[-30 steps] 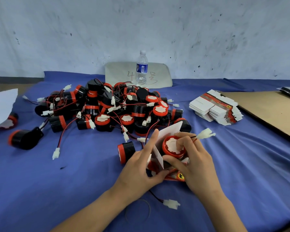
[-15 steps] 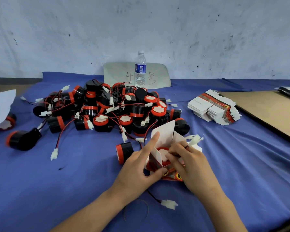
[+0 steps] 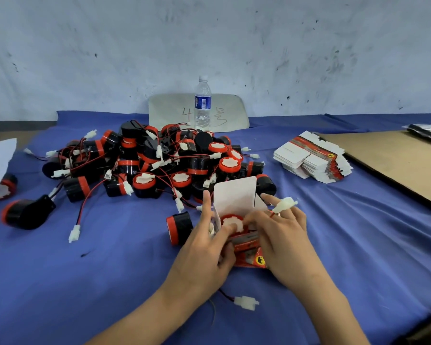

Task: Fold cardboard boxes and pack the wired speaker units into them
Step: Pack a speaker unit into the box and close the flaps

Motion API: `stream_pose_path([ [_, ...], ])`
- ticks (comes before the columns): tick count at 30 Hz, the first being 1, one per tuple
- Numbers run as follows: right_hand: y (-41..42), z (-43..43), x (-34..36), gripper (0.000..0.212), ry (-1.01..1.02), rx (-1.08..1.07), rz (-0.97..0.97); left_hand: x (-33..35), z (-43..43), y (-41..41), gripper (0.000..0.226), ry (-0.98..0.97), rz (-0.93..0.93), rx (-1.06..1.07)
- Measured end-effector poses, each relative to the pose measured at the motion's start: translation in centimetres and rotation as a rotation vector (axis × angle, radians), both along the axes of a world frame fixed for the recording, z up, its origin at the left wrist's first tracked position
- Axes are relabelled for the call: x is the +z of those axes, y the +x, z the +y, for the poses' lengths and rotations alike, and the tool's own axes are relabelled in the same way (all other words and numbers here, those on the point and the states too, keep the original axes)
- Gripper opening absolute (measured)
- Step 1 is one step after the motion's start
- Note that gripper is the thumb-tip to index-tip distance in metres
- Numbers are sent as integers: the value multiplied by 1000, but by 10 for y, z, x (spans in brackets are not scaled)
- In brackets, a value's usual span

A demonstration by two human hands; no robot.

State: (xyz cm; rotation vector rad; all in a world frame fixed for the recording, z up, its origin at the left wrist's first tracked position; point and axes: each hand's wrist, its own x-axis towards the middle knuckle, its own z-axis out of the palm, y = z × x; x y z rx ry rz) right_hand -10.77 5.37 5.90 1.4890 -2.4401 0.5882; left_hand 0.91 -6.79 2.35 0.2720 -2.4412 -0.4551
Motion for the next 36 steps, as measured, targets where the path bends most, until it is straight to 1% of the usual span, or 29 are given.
stream_pose_path([
  [2, 3, -2, 3, 32, -67, 11, -46, -2, 1, -1, 22, 13, -12, 19],
  [3, 6, -2, 4, 35, -135, 19, -66, -4, 1, -1, 19, 9, -9, 23],
  [6, 12, -2, 6, 55, -489, -22, -132, -6, 0, -3, 17, 10, -13, 44],
  [9, 14, -1, 9, 76, -745, -65, -251, -7, -2, -5, 14, 24, 7, 50],
  [11, 14, 0, 10, 75, -866, -94, -302, -8, -2, -6, 14, 38, 23, 36],
  [14, 15, -1, 9, 56, -945, -92, -418, -9, -4, -6, 15, 66, 31, 13],
  [16, 16, -3, 5, 46, -936, -50, -507, -10, -5, -6, 16, 67, 38, 1],
  [17, 15, -4, 4, 43, -915, -35, -520, -9, -6, -7, 16, 67, 40, -4],
  [21, 13, -8, -2, 38, -775, -14, -384, -9, -6, -6, 16, 65, 45, -6],
  [23, 10, -10, -6, 39, -760, -12, -384, -9, -6, -5, 16, 71, 35, -10],
  [25, 5, -10, -10, 37, -718, -22, -333, -9, -6, -5, 16, 75, 28, -7],
  [26, 2, -10, -11, 34, -677, -33, -263, -10, -6, -4, 16, 75, 28, -4],
  [27, 0, -9, -11, 27, -630, -45, -150, -9, -6, -4, 16, 74, 29, -2],
  [29, -3, -8, -11, 13, -507, -60, 139, -9, -6, -4, 16, 75, 28, -1],
  [30, -4, -8, -11, 12, -443, -66, 242, -8, -6, -5, 16, 76, 26, -5],
  [32, -1, -10, -11, 20, -343, -82, 332, -8, -6, -5, 19, 82, 24, -19],
  [33, 1, -13, -13, 29, -306, -87, 349, -8, -6, -4, 21, 89, 24, -25],
  [35, 5, -17, -16, 53, -265, -87, 343, -8, -6, -4, 23, 96, 27, -33],
  [36, 6, -19, -15, 61, -285, -89, 305, -8, -5, -3, 22, 96, 25, -33],
])
